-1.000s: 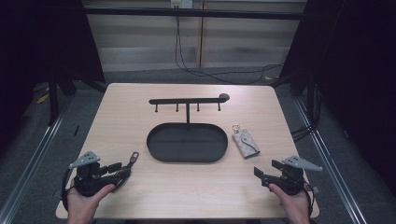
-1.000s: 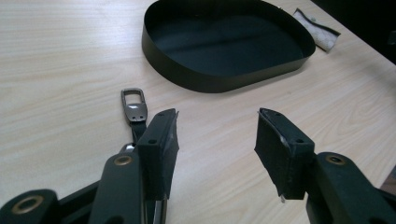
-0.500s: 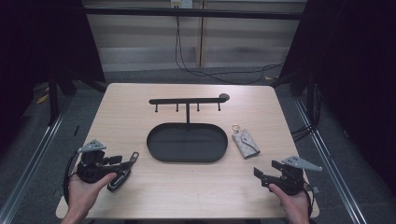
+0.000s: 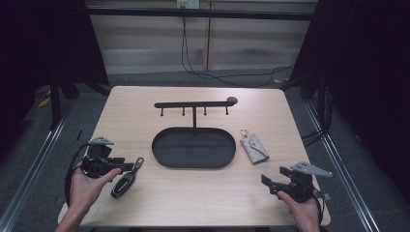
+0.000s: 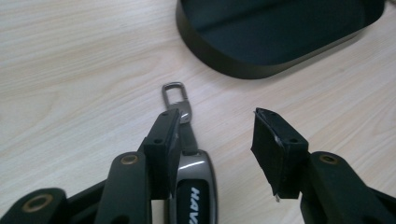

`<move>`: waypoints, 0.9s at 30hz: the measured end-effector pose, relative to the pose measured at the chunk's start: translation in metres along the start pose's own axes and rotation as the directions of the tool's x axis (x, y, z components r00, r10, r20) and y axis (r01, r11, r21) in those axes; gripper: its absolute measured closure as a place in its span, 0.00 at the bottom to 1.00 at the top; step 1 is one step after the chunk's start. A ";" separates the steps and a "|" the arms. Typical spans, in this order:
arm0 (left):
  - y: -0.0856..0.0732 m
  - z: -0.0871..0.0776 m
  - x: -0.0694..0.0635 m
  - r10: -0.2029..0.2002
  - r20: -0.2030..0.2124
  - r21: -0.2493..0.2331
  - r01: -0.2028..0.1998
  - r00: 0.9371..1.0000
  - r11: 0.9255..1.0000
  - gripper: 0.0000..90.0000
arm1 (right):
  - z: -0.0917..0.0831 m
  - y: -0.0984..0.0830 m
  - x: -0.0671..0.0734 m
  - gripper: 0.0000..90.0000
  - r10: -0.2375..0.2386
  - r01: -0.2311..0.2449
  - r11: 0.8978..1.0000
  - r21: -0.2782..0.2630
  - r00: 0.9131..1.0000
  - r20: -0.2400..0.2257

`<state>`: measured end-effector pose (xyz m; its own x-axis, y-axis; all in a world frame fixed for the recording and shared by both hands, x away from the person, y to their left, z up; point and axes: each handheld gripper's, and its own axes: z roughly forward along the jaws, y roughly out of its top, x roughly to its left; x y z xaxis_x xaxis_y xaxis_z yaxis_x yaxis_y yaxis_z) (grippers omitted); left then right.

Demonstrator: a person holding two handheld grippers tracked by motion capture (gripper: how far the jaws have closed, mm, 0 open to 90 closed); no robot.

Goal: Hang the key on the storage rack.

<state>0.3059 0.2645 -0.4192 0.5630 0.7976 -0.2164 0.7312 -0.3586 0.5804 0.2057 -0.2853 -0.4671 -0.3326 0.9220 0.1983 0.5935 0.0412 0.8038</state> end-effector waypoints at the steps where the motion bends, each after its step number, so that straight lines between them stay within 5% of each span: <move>1: 0.002 0.001 0.001 0.004 -0.002 0.008 -0.004 1.000 1.000 0.58 | 0.001 0.000 0.000 0.18 0.001 -0.001 1.000 0.002 1.000 -0.003; 6: 0.010 0.009 0.006 -0.010 -0.014 0.052 0.011 1.000 0.999 0.48 | 0.001 0.000 -0.002 0.18 0.011 -0.011 1.000 0.008 1.000 -0.004; 12: 0.020 0.022 0.003 0.007 -0.037 0.108 -0.003 0.999 0.994 0.52 | 0.002 0.000 -0.002 0.18 0.009 -0.009 1.000 0.015 1.000 -0.012; 16: 0.027 0.032 0.002 0.036 -0.044 0.191 -0.027 0.998 0.981 0.55 | 0.002 0.000 -0.001 0.18 0.007 -0.006 1.000 0.020 1.000 -0.014; 21: 0.032 0.038 0.004 0.039 -0.054 0.240 -0.024 0.998 0.970 0.56 | 0.002 0.000 -0.001 0.18 0.010 -0.009 1.000 0.023 1.000 -0.014; 27: 0.035 0.049 0.011 0.001 -0.062 0.283 0.017 0.998 0.959 0.60 | 0.003 0.000 -0.001 0.18 0.011 -0.011 0.999 0.032 1.000 -0.015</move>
<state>0.3569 0.2372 -0.4400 0.5387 0.8258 -0.1669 0.8195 -0.4677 0.3311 0.2085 -0.2851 -0.4692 -0.3368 0.9165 0.2157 0.6203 0.0436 0.7832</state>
